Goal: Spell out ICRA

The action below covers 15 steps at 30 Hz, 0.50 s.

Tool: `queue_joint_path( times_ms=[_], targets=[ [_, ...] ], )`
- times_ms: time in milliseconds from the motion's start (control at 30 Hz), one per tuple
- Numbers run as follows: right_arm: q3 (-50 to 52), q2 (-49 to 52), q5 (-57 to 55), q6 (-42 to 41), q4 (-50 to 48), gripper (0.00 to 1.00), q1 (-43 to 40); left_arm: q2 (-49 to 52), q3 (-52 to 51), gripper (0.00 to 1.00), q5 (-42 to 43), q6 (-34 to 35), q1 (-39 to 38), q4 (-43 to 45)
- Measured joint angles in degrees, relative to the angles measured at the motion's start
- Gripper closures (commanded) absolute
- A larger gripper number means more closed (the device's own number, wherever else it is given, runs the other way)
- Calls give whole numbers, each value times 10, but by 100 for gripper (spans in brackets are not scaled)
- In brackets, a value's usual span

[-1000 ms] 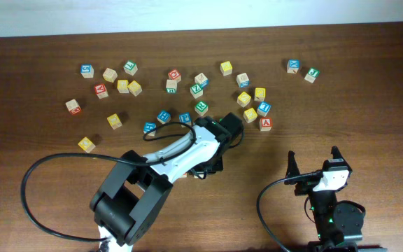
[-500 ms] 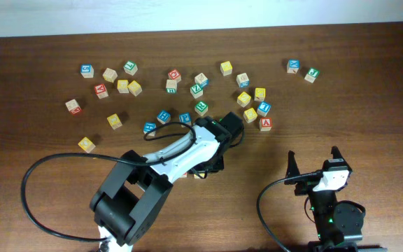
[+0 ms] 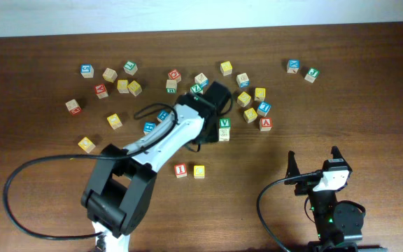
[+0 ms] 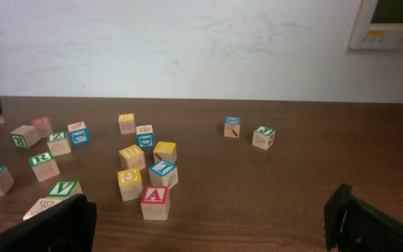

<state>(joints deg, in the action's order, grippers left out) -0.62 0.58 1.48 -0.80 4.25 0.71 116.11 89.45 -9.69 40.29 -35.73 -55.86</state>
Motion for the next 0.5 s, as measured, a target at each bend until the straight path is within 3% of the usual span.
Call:
queue_joint_path(
  times_ms=[233, 367, 500],
  targets=[
    [0, 0, 0, 0, 0, 2, 0, 1, 145, 31, 0, -7, 77, -139],
    [0, 0, 0, 0, 0, 2, 0, 2, 149, 2, 36, -46, 146, -166],
    [0, 0, 0, 0, 0, 2, 0, 2, 149, 1, 57, -70, 193, -194]
  ],
)
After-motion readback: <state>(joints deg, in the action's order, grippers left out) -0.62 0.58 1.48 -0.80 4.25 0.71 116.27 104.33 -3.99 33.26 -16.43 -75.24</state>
